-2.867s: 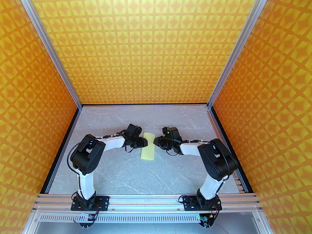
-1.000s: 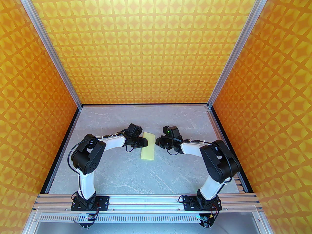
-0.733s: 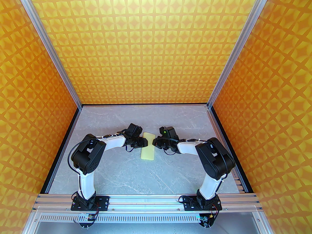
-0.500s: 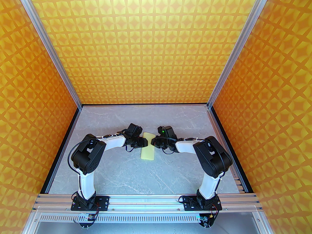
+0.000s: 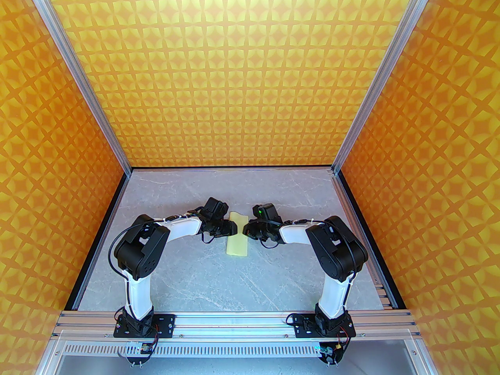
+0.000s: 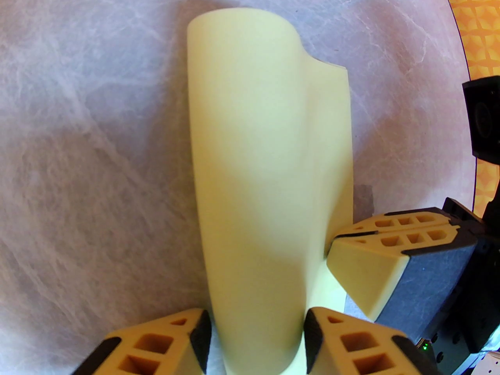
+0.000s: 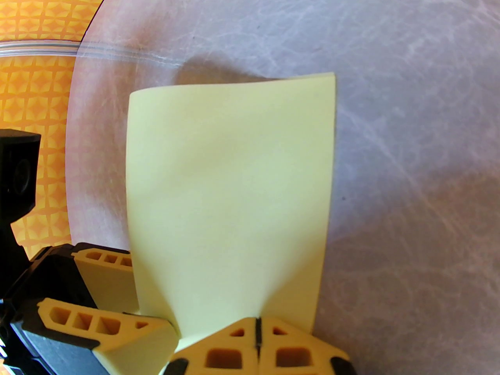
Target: Fold a paper plane with a square sheet of paper (fold left side to right side)
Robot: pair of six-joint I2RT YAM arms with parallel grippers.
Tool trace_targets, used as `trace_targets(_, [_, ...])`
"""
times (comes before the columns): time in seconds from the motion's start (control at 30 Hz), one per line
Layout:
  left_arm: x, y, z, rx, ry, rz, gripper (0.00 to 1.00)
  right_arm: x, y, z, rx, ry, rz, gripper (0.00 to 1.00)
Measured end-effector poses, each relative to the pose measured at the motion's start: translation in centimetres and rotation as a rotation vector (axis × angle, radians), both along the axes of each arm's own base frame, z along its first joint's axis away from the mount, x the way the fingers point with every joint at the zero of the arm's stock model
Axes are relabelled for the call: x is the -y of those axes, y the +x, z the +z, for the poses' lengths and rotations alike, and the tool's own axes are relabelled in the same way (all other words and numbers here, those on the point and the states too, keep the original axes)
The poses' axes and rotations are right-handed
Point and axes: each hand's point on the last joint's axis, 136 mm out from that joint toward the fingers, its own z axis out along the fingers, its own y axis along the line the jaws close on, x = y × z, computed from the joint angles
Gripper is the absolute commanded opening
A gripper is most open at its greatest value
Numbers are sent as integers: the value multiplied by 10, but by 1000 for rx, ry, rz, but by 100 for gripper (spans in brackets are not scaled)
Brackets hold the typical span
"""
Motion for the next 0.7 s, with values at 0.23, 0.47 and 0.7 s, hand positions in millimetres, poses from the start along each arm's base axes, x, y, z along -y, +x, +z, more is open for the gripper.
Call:
trace_targets(0.23, [-7, 4, 44, 63, -34, 21, 16, 0, 0, 0, 4, -2, 5, 0])
trace_targets(0.47, [6, 3, 61, 71, -103, 9, 0, 0, 0, 0, 6, -3, 7, 0])
trace_targets(0.7, [21, -2, 32, -3, -102, -14, 0, 0, 0, 0, 6, -4, 7, 0])
